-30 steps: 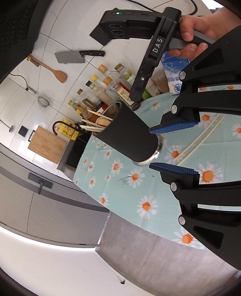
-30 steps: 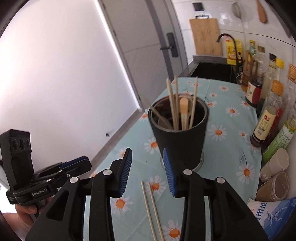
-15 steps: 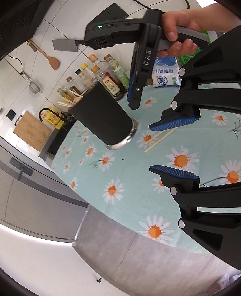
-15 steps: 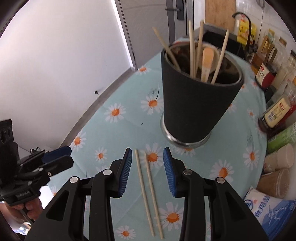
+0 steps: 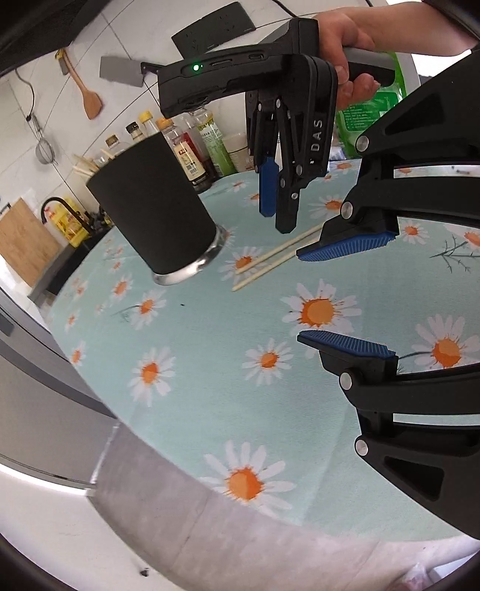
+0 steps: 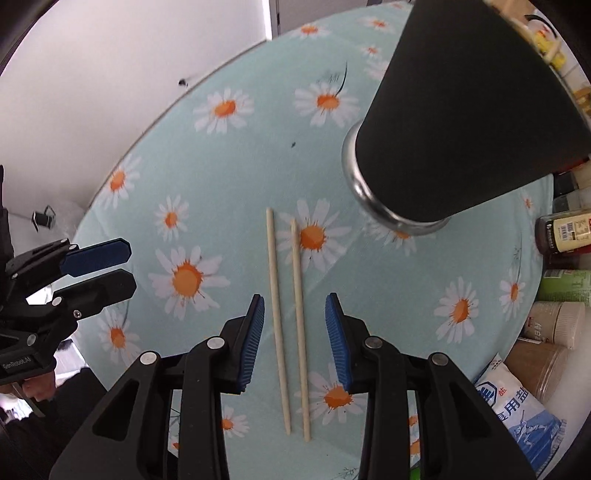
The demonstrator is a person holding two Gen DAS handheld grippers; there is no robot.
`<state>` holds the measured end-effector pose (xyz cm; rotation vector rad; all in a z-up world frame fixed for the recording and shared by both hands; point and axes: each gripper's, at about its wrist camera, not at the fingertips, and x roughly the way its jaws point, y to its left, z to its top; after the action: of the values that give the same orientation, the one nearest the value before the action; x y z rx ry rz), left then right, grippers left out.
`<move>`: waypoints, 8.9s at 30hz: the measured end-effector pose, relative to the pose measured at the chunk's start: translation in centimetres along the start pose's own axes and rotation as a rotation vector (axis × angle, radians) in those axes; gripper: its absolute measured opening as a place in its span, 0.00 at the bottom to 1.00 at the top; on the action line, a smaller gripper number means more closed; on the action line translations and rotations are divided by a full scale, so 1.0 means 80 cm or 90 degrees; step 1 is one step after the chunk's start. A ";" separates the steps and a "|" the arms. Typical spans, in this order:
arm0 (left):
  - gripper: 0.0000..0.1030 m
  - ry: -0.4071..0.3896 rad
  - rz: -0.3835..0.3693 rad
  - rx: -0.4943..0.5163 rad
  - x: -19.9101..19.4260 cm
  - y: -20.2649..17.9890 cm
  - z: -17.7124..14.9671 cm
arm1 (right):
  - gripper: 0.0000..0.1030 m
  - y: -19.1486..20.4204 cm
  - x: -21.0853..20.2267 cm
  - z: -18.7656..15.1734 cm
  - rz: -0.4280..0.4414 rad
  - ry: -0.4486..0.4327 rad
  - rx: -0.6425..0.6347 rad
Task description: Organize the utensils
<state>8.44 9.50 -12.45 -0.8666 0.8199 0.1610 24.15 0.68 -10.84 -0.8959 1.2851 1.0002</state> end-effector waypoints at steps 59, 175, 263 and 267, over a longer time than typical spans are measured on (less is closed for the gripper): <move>0.34 0.206 0.274 -0.050 0.145 -0.103 0.054 | 0.05 -0.140 -0.098 -0.132 0.205 -0.223 0.210; 0.04 -0.326 -0.188 0.341 -0.005 -0.220 0.268 | 0.06 -0.199 -0.206 -0.026 0.065 -0.760 0.381; 0.93 -0.210 0.063 0.371 -0.125 -0.160 -0.122 | 0.95 0.002 -0.156 -0.376 -0.015 -0.622 0.321; 0.93 -0.203 0.064 0.357 -0.126 -0.149 -0.129 | 0.95 0.011 -0.154 -0.378 -0.016 -0.618 0.318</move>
<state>0.79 -3.98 -1.95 -0.2607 0.5641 0.1415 13.14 -28.49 -1.21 0.0090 0.6174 0.8553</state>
